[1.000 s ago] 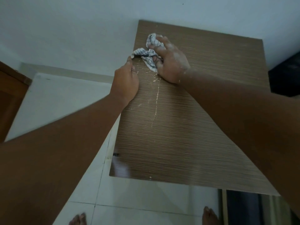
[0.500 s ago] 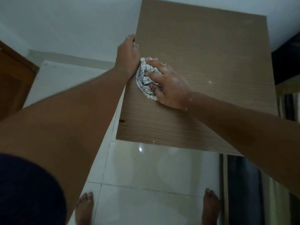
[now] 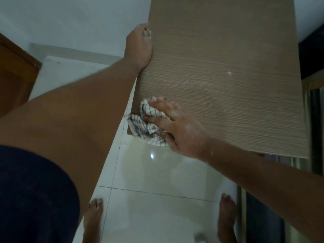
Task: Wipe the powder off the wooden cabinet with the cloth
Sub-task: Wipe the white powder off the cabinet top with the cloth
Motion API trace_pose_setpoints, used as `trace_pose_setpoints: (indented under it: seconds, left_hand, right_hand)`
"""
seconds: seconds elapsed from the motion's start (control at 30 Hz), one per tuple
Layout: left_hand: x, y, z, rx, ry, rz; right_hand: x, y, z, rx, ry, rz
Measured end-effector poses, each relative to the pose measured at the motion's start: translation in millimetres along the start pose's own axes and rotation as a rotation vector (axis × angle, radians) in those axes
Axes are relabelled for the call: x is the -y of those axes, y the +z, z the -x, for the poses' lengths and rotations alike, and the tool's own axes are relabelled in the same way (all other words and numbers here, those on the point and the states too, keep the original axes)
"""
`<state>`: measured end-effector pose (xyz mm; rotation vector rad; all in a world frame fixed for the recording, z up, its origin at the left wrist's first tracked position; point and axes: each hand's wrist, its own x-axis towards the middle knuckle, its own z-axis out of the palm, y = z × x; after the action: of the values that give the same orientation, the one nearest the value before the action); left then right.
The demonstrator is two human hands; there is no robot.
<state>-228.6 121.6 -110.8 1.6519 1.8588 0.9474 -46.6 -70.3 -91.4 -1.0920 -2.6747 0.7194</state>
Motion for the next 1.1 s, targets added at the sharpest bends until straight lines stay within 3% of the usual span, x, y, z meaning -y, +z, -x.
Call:
trace_pose_setpoints:
  seconds: [0.37, 0.53, 0.67, 0.77, 0.93, 1.1]
  left_hand:
    - [2, 2, -5, 0.006, -0.119, 0.101]
    - [4, 1, -7, 0.004, -0.26, 0.223]
    - [9, 5, -7, -0.012, -0.187, 0.215]
    - [16, 4, -7, 0.006, -0.13, 0.246]
    - [19, 8, -8, -0.036, -0.114, 0.246]
    - [17, 8, -8, -0.051, -0.099, 0.232]
  right_hand:
    - [29, 22, 38, -0.005, -0.222, -0.196]
    - [34, -2, 26, -0.064, -0.181, -0.369]
    - [11, -47, -21, -0.175, 0.051, -0.315]
    - [-33, -77, -79, -0.356, 0.303, -0.283]
    - [-131, -114, -185, -0.651, 0.529, -0.193]
    - [-184, -133, -256, -0.641, 0.779, -0.088]
